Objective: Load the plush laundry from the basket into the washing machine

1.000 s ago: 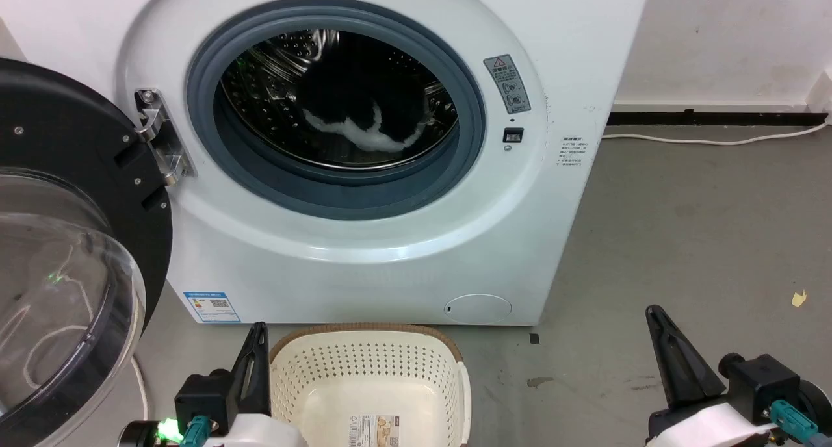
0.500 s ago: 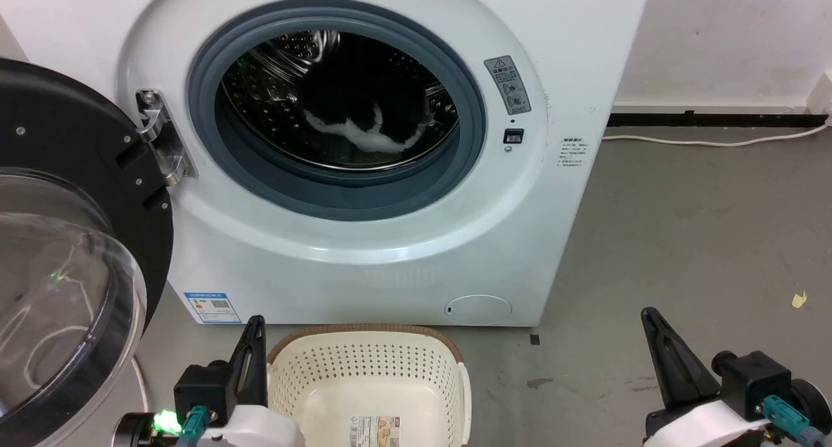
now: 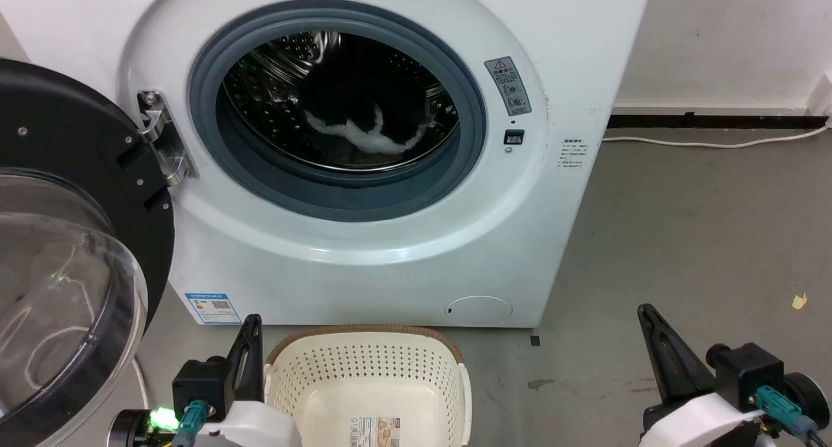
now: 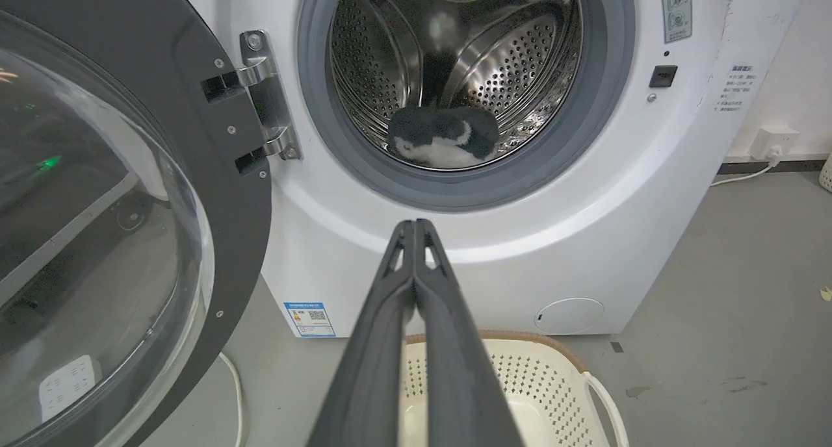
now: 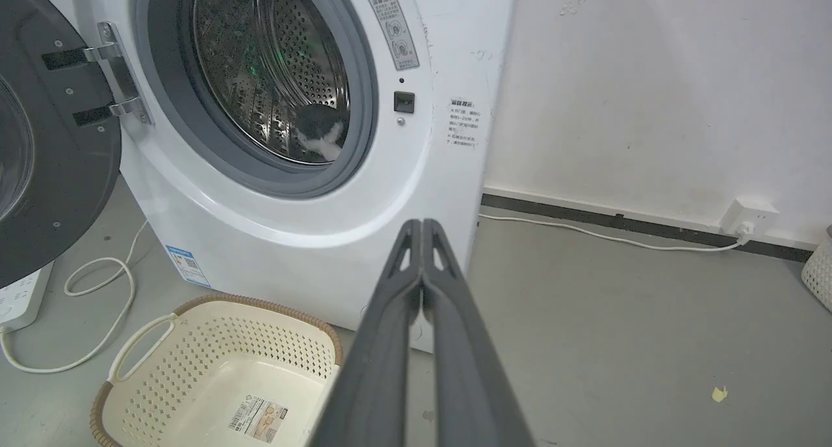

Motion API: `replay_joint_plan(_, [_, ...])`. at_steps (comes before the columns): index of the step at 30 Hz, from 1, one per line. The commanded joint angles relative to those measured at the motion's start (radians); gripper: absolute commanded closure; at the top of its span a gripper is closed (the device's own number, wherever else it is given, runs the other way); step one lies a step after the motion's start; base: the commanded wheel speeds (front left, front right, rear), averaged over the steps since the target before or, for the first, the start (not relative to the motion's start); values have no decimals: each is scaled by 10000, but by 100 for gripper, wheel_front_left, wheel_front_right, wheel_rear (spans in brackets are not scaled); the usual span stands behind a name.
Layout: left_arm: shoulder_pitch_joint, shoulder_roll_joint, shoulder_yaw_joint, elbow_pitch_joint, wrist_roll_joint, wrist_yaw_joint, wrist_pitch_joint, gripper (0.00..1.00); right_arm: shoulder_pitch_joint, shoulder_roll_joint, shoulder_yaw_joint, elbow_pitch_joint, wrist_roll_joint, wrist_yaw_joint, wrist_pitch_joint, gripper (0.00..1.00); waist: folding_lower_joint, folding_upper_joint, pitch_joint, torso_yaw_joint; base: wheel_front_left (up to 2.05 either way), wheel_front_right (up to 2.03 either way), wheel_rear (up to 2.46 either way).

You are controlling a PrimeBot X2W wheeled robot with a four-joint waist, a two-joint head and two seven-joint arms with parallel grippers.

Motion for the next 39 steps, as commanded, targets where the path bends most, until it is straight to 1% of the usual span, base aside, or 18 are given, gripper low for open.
replay_joint_plan(1, [-199,0,35,-61,128,-58,61,100,-147,7,28,37,-82,-8,59,100,0,0,-4,2,0,0,0])
replay_joint_plan(23, [-353,-1,216,-171,427,-215,510,100,-300,9,96,98,-236,-9,510,100,0,0,-45,17,0,0,0])
replay_joint_plan(39, [-356,-1,220,-174,432,-218,519,100,-302,9,97,99,-239,-9,519,100,0,0,-46,17,0,0,0])
